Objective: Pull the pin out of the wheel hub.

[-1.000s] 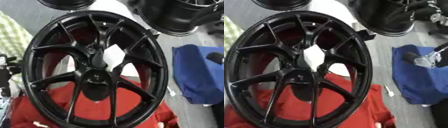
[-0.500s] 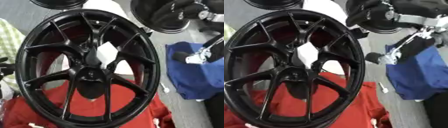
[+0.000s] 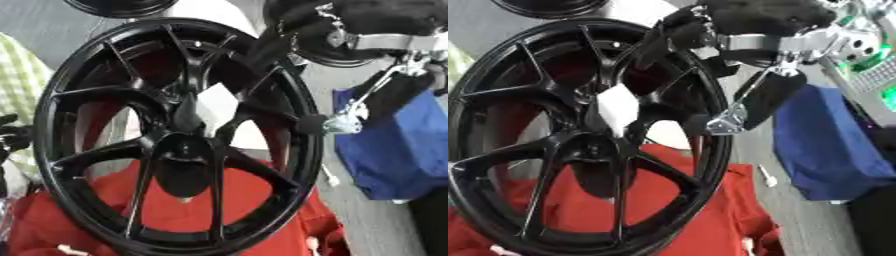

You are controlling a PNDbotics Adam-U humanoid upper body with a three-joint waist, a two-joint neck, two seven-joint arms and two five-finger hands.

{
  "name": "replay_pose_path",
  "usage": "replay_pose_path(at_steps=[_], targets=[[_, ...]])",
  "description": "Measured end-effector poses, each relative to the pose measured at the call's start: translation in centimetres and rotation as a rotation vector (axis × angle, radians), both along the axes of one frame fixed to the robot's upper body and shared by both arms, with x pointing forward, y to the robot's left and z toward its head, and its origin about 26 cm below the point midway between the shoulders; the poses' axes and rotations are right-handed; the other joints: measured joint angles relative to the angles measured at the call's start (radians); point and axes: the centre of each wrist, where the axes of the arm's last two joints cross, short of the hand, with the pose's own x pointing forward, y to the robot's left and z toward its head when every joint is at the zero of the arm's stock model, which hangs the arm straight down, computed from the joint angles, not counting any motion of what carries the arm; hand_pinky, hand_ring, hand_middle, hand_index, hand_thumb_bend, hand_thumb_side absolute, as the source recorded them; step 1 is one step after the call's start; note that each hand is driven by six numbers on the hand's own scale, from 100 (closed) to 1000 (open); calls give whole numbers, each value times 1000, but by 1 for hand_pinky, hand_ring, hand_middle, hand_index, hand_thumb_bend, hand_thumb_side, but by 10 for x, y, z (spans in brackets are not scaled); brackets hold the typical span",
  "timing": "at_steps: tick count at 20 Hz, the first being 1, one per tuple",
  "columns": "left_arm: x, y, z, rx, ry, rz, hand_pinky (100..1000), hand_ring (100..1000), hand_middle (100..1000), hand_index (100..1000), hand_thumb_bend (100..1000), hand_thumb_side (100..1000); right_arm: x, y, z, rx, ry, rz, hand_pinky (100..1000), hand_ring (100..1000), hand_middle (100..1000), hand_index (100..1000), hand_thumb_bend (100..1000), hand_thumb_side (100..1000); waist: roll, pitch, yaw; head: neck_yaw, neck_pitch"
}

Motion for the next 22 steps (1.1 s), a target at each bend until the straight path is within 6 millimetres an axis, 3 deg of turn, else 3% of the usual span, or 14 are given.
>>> replay_pose_path(at_steps=[6,9,15,22], targets=[[4,-15,3,-15,-9,-42,655,550,498,721,122,1000,0,3,4,-15,34,-54,805,859,822,936,324,407,3,13,36,-38,-9],[5,-21,4,-23,-9,-58,655,550,499,721,124,1000,0,5,5,-10,73,-62,758,836,806,929,355,376,4,14,43,-58,-9],[8,-30,6,-31,-15,-85,656,550,499,721,127,1000,-1,6,7,74,118,-87,756,843,811,917,359,364,5,22,62,-87,-9],[9,-38,8,-41,-21,-106,656,551,499,721,129,1000,5,11,3,132,120,-128,756,846,812,897,369,303,5,34,84,-89,-5]])
